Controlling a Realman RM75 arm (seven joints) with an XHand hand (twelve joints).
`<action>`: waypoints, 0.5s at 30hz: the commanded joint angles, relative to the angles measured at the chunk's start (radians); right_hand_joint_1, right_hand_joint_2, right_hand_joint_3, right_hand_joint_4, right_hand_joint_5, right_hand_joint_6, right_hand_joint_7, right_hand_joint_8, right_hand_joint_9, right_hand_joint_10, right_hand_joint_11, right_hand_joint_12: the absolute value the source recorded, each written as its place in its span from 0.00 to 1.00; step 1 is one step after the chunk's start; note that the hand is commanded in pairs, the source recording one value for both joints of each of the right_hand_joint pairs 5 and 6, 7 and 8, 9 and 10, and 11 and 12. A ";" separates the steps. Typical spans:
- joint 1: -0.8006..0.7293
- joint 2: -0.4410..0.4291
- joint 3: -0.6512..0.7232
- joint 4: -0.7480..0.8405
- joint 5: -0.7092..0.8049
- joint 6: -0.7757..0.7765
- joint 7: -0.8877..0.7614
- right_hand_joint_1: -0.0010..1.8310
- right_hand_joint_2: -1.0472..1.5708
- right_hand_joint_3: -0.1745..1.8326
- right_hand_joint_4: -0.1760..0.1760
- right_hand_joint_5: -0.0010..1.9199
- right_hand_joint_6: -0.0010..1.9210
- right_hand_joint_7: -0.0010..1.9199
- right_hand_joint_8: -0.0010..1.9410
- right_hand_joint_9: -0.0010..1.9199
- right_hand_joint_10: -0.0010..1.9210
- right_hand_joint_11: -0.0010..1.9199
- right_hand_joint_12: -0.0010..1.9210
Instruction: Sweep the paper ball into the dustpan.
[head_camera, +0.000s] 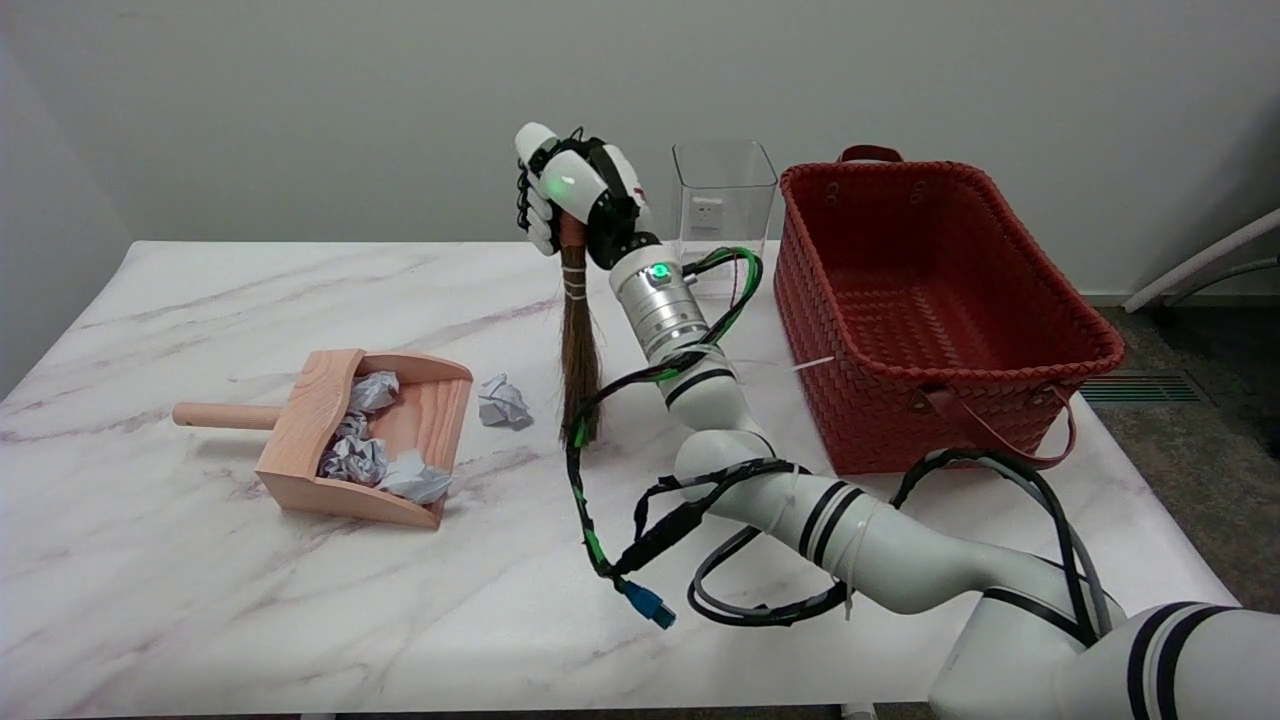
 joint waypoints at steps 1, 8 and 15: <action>-0.020 -0.024 -0.040 0.000 -0.009 -0.090 -0.010 0.51 0.89 0.69 0.50 1.00 1.00 1.00 0.99 1.00 1.00 0.92 0.92; -0.056 -0.073 -0.055 0.015 -0.016 -0.072 0.072 0.51 0.88 0.72 0.50 1.00 1.00 1.00 0.99 1.00 1.00 0.93 0.93; -0.054 -0.129 -0.061 -0.003 -0.005 -0.082 0.082 0.50 0.88 0.73 0.50 1.00 1.00 1.00 0.99 1.00 1.00 0.94 0.94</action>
